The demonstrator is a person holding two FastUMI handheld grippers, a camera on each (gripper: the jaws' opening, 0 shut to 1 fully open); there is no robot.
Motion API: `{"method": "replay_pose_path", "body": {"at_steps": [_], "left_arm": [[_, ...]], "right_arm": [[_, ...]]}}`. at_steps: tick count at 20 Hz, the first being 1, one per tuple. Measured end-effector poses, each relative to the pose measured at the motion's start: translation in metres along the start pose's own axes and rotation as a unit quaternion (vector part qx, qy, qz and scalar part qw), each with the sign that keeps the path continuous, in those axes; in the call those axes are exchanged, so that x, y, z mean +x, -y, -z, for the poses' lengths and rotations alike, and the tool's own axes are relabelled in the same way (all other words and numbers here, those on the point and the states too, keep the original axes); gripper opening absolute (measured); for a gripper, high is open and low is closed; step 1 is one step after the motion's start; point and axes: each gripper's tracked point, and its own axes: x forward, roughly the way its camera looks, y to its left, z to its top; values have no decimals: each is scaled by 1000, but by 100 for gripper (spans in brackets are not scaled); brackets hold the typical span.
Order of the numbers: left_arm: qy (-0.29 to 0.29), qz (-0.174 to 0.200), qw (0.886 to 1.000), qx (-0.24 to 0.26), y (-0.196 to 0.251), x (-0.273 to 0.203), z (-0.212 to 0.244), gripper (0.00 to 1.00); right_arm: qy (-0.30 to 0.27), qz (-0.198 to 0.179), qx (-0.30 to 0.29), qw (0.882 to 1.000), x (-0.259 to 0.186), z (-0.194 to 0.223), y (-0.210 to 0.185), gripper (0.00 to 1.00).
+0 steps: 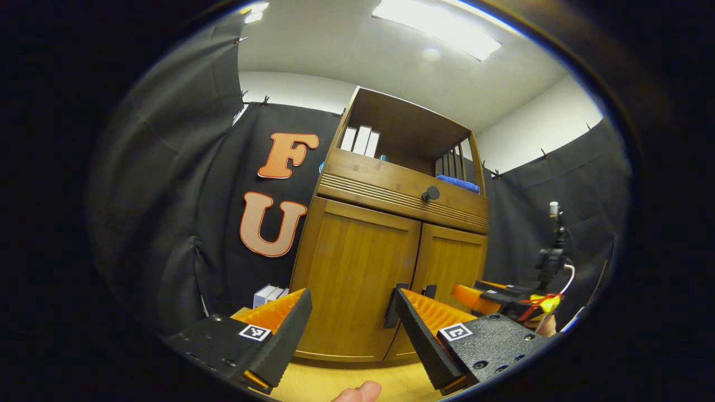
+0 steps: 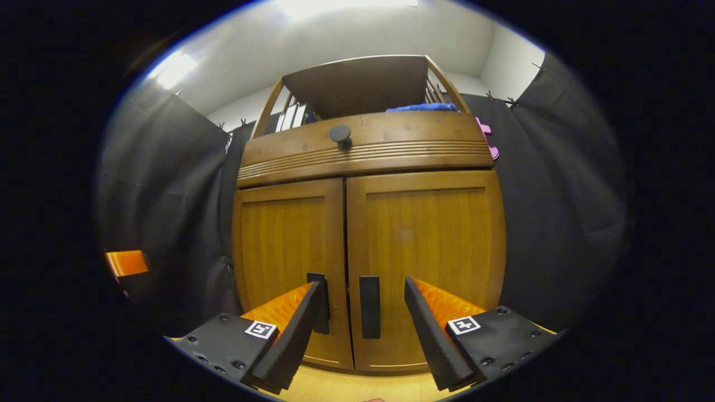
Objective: Open the right door of the double-door shoe cabinet with the right hand, and open the left door with the left hand.
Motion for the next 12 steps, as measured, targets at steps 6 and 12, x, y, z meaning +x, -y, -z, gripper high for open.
{"method": "replay_pose_path", "body": {"at_steps": [6,12], "left_arm": [[-5,-6,1000,-2,-15,21,23,92],[-4,-34,999,21,-24,23,31,95]], "right_arm": [[-47,46,-2,998,77,57,32,96],[-40,53,5,998,87,60,40,94]]}}
